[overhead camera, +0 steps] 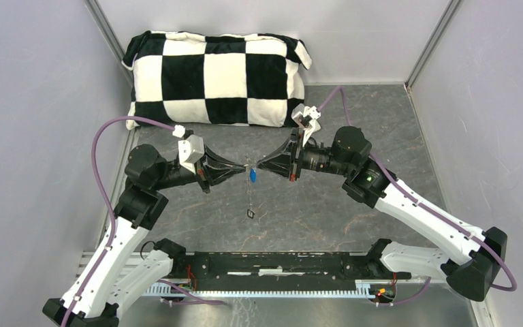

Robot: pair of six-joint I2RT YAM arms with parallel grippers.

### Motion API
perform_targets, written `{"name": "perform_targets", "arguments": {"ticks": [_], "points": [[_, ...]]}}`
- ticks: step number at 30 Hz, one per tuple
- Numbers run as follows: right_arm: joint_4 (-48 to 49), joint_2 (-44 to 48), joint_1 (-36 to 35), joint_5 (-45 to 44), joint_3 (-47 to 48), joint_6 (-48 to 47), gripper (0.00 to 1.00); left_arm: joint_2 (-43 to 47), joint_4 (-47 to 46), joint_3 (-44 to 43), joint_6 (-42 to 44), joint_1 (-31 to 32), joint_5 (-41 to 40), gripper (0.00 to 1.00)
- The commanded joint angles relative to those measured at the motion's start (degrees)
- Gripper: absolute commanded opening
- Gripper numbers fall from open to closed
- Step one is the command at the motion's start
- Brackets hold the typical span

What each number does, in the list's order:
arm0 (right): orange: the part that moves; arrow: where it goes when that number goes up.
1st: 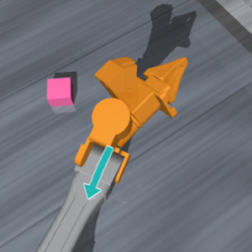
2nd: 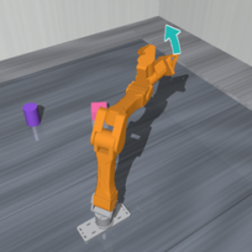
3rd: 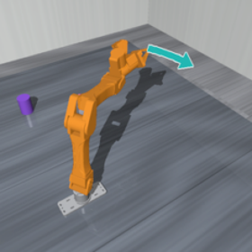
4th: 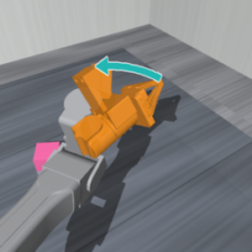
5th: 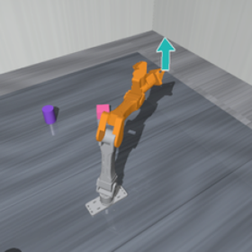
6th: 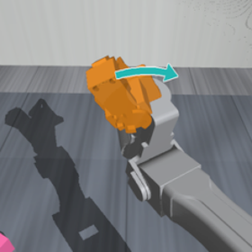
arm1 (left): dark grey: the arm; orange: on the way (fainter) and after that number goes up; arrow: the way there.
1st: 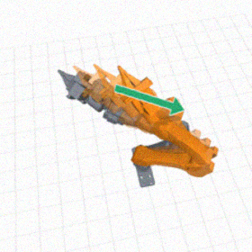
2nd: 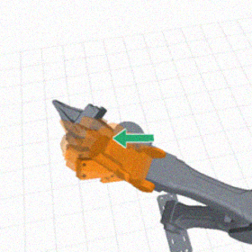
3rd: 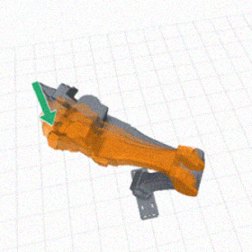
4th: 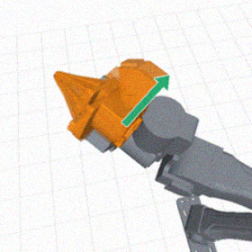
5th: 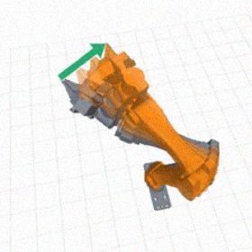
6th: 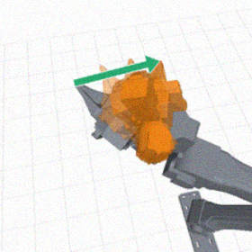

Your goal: Put the keys on the keyring

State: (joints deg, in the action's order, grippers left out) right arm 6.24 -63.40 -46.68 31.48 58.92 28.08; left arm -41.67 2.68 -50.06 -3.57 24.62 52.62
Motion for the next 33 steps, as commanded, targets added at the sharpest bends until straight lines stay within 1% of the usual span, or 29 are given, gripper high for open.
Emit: {"name": "perform_targets", "arguments": {"ticks": [1,16,17,18,19,21,24,27,28,30,32,33], "points": [[2.5,1.5,0.7,1.7,-1.0,1.3,0.0,0.5,-5.4,-0.1,-0.2,0.2,0.5,0.02],[5.7,1.9,1.2,4.9,-5.3,3.7,0.0,0.2,-6.6,-1.3,0.0,0.3,0.9,0.02],[5.5,1.8,1.1,5.6,-5.1,3.7,0.03,0.1,-6.6,-1.3,0.0,0.3,0.9,0.02],[4.4,1.8,1.1,5.9,-4.6,3.1,0.12,0.3,-6.4,-1.3,0.2,0.2,0.9,0.02],[2.7,2.1,1.2,5.6,-3.5,1.7,0.29,0.3,-6.1,-1.3,0.5,0.2,0.8,0.02],[0.5,3.7,1.1,4.1,-2.4,-0.3,0.45,0.7,-5.5,-1.1,1.1,0.2,0.5,0.02],[0.0,5.5,1.2,2.9,-1.3,-2.0,0.58,1.0,-5.2,-0.9,1.7,0.3,0.2,0.02],[-0.3,5.0,1.2,3.3,-0.1,-2.2,0.7,0.8,-5.1,-1.0,1.9,0.2,-0.5,0.02],[0.2,4.7,1.2,3.6,0.1,-2.2,0.73,0.7,-5.2,-1.0,1.9,0.3,-0.7,0.02],[1.2,4.1,1.3,3.2,0.7,-2.6,0.75,0.6,-5.2,-1.0,1.9,0.2,-1.1,0.02],[1.4,3.3,1.1,2.1,1.6,-3.2,0.81,0.6,-5.1,-0.8,1.9,0.3,-1.5,0.02],[1.3,2.8,1.1,1.7,2.1,-3.5,0.82,0.7,-5.0,-0.8,2.0,0.3,-1.7,0.02]]}}
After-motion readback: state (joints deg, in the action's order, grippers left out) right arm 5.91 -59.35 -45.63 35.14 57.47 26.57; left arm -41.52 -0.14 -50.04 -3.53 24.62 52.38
